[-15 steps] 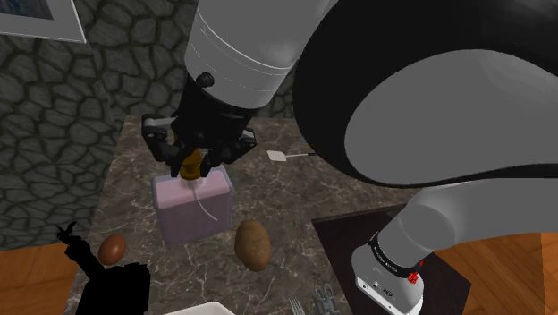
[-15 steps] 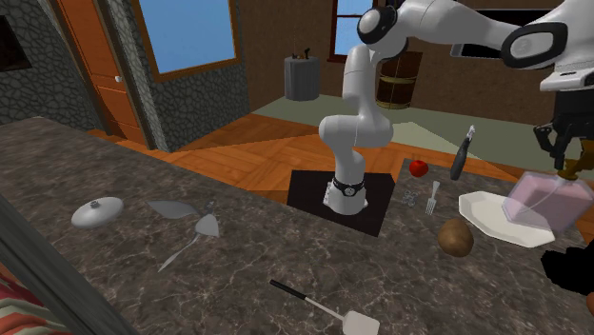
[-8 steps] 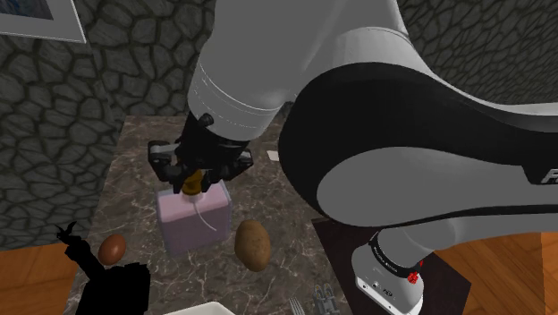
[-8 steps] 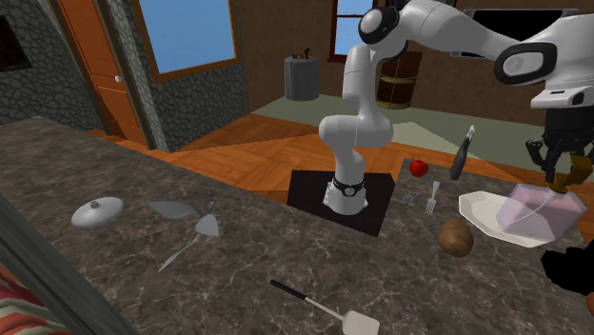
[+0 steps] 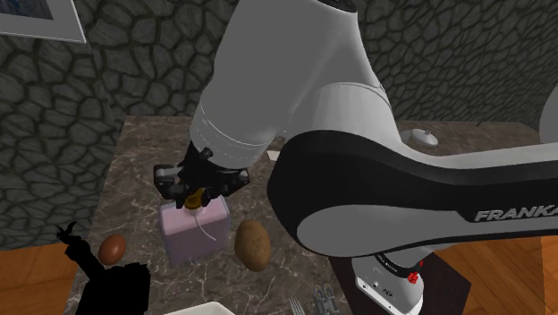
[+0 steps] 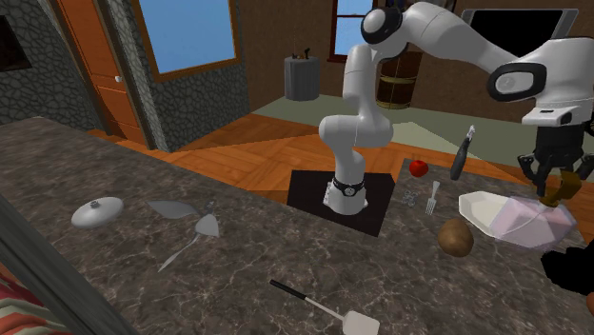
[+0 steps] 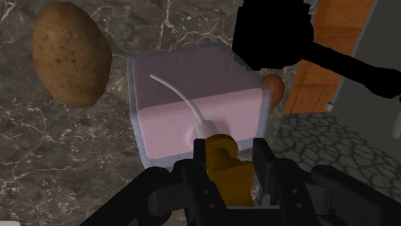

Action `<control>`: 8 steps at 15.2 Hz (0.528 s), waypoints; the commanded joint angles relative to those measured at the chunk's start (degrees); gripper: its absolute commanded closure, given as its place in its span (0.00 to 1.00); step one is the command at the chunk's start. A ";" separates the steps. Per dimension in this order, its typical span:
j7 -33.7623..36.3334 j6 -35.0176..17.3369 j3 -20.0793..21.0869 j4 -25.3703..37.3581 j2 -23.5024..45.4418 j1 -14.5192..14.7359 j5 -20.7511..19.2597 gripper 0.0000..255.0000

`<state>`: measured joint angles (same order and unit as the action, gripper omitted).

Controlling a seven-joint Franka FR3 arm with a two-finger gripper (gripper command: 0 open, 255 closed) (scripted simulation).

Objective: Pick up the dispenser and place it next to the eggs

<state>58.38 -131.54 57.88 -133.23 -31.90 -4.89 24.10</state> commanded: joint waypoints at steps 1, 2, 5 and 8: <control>0.28 -1.99 1.28 -1.22 0.60 -0.38 0.18 1.00; 0.35 -2.82 1.80 -1.72 0.88 -0.57 0.24 1.00; 0.64 -5.34 3.48 -3.15 1.84 -1.27 0.35 1.00; 1.01 -7.92 5.36 -4.49 2.93 -2.19 0.35 1.00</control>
<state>59.14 -138.66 62.52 -137.43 -29.32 -6.74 24.48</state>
